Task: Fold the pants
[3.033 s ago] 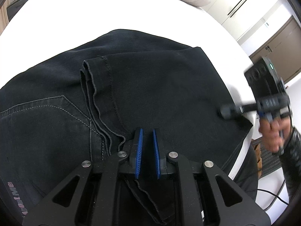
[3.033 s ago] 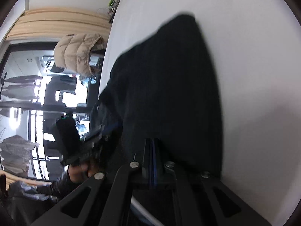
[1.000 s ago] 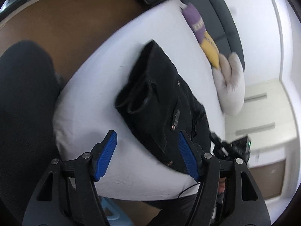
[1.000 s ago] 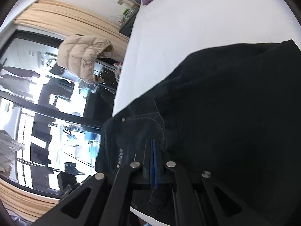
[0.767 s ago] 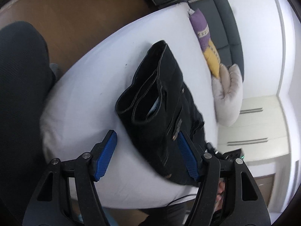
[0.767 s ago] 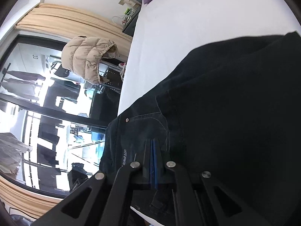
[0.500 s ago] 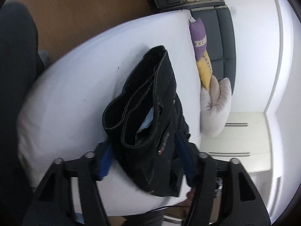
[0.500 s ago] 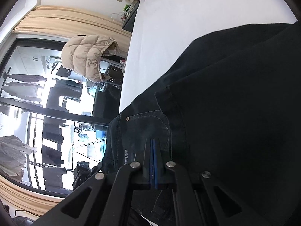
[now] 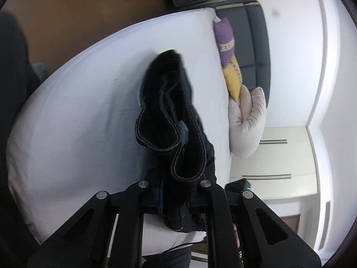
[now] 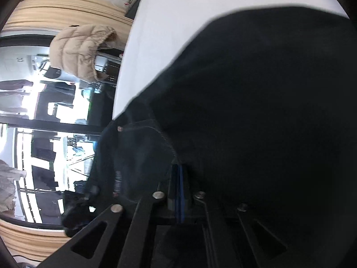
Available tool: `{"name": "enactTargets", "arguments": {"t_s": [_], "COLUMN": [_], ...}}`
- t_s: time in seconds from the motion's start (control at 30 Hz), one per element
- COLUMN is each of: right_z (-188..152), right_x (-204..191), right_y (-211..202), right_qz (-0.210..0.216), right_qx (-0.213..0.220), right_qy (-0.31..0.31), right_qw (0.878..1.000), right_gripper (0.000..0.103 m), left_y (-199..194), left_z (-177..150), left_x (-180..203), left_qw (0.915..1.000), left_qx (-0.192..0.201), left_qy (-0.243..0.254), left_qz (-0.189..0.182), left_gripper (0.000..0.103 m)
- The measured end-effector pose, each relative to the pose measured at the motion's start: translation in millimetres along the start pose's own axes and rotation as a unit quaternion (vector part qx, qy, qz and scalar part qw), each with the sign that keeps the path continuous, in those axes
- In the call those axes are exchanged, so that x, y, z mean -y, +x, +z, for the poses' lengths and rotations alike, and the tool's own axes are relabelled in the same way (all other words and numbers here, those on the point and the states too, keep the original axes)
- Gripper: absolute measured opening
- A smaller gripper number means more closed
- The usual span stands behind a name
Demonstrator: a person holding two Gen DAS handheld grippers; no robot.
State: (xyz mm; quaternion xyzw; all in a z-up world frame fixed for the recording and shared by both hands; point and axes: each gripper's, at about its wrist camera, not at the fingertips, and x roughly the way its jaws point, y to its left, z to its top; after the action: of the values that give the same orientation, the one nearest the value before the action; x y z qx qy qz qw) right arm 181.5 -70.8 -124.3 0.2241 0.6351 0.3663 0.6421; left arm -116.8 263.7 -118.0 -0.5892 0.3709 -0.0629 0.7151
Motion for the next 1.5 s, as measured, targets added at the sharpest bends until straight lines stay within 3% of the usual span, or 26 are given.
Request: {"name": "enactTargets", "arguments": {"t_s": [0.17,0.33,0.4,0.47,0.5,0.53,0.6,0.7,0.9,1.03,1.2,1.3,1.4,1.47,1.5], "right_z": [-4.8,-7.4,-5.4,-3.2,-1.6,0.4,9.0,17.8,10.1,-0.5,0.9,3.4,3.1,1.4,2.6], "right_x": [3.9,14.1,14.4,12.9,13.7,14.5,15.0,17.7,29.7,28.7,-2.0,-7.4,-0.9,0.4,0.8], "right_y": [4.8,2.0,-4.4,-23.9,-39.3,-53.2,-81.5,-107.4,-124.8,-118.7,-116.9,-117.3,-117.7,-120.5,-120.5], "right_qz": [-0.004,0.021,0.039,0.053,0.071,0.085,0.111,0.148,0.193,0.179,0.115,0.06,0.033,0.011,0.004], "right_qx": [0.001,0.009,0.01,0.035,0.058,0.077,0.098,0.086,0.073,0.066,0.048,0.04,0.034,0.037,0.039], "right_qy": [-0.007,-0.004,-0.006,-0.007,-0.005,-0.004,-0.012,-0.027,-0.047,-0.04,-0.092,-0.104,-0.096,-0.105,-0.106], "right_qw": [1.0,1.0,0.999,0.998,0.996,0.993,0.989,0.985,0.977,0.981,0.988,0.992,0.994,0.994,0.994], "right_gripper": [0.0,0.0,0.001,0.026,0.048,0.058,0.06,0.071,0.091,0.092,0.089,0.062,0.052,0.035,0.02], "left_y": [6.7,35.3,54.4,73.9,85.2,94.2,121.3,157.2,203.5,225.9,237.7,243.4,253.7,253.7,248.7], "left_z": [2.8,-9.0,-25.1,-45.7,-59.8,-73.5,-99.0,-134.2,-163.8,-162.3,-188.7,-197.2,-204.5,-216.7,-213.9], "left_x": [48.6,125.3,155.9,182.5,194.5,202.7,212.5,213.7,207.2,217.5,225.2,227.8,229.8,229.2,220.7], "left_qw": [0.9962,0.977,0.9643,0.9479,0.937,0.9283,0.9088,0.8782,0.8459,0.8305,0.791,0.7682,0.7502,0.7383,0.7349], "left_qx": [0.005,-0.002,-0.016,-0.033,-0.046,-0.058,-0.086,-0.12,-0.167,-0.176,-0.172,-0.167,-0.166,-0.165,-0.165], "left_qy": [0.086,0.212,0.262,0.315,0.344,0.365,0.405,0.457,0.496,0.514,0.569,0.597,0.617,0.63,0.633], "left_qz": [0.015,0.027,0.032,0.037,0.041,0.044,0.054,0.075,0.103,0.122,0.146,0.159,0.171,0.176,0.177], "left_gripper": [0.011,0.011,0.011,0.011,0.011,0.011,0.011,0.011,0.011,0.011,0.011,0.011,0.011,0.011,0.011]}}
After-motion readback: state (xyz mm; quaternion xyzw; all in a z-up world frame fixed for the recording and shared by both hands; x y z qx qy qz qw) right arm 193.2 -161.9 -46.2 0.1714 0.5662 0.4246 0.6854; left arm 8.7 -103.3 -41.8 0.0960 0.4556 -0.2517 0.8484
